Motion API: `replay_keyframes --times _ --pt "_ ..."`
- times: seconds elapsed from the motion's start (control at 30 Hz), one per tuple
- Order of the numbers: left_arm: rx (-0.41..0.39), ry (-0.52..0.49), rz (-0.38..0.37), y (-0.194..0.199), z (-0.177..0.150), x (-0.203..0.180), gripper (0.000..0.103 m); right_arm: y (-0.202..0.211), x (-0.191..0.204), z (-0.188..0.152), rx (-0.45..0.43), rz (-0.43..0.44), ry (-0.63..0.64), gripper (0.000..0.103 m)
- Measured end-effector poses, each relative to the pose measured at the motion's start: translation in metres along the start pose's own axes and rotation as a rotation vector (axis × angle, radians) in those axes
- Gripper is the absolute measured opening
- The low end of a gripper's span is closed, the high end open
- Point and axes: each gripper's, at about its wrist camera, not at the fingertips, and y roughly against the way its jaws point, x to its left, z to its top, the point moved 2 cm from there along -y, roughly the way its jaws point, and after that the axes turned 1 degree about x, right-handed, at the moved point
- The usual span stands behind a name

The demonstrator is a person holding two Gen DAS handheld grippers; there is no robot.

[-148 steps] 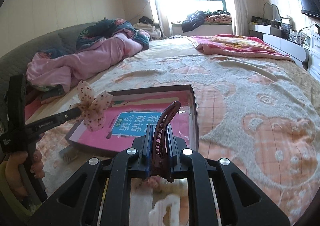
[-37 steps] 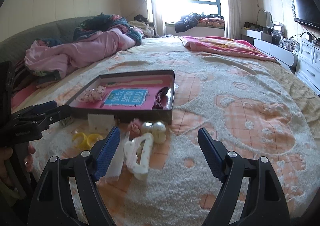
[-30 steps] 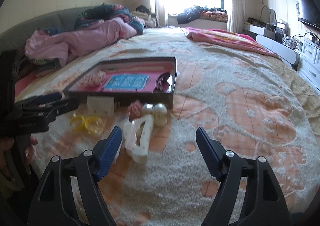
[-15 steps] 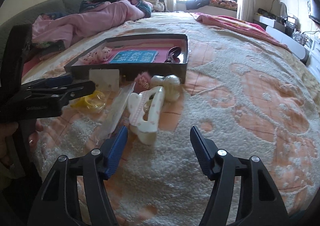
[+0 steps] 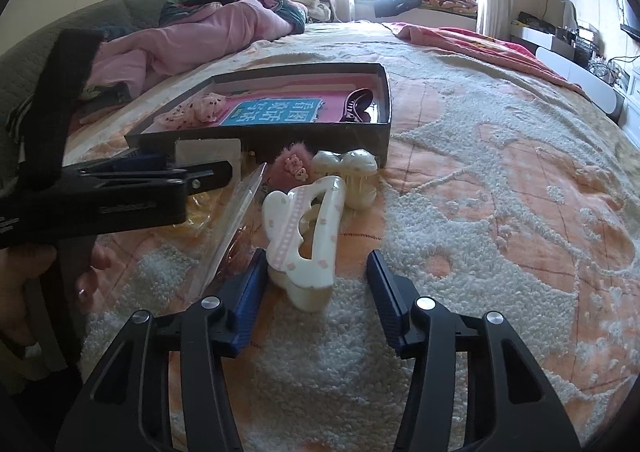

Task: Organize jewelry
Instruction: 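Grasp white hair clip with right tool while left tool grasps clear plastic bag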

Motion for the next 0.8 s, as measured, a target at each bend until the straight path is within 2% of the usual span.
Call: replay_keyframes --times 0.07,0.2,0.4,0.47,0.53,0.6,0.7,0.77,0.8 --pt "0.012 0.022 0.012 -0.003 0.001 0.002 0.082 0.001 0.000 0.001 -0.005 0.013 -0.001 0.033" --pt "0.024 0.065 0.024 -0.006 0.002 0.004 0.082 0.002 0.001 0.000 -0.007 0.025 -0.001 0.032" --pt "0.027 0.071 0.052 -0.012 0.005 -0.001 0.082 0.013 -0.004 0.004 -0.049 0.031 -0.036 0.032" --pt "0.020 0.075 0.056 -0.012 0.006 -0.001 0.075 0.015 -0.006 0.005 -0.058 0.031 -0.043 0.032" --pt "0.014 0.068 0.052 -0.010 0.006 -0.001 0.061 0.017 -0.007 0.005 -0.065 0.029 -0.046 0.032" --pt "0.013 0.073 0.045 -0.008 0.006 0.001 0.055 0.019 -0.008 0.006 -0.074 0.033 -0.051 0.032" --pt "0.009 0.089 0.029 0.000 0.004 0.007 0.036 0.024 -0.009 0.007 -0.092 0.030 -0.047 0.031" --pt "0.015 0.112 -0.001 0.006 0.002 0.014 0.027 0.026 -0.009 0.008 -0.101 0.031 -0.049 0.031" --pt "0.016 0.118 -0.014 0.010 0.000 0.017 0.019 0.027 -0.010 0.008 -0.104 0.031 -0.049 0.031"
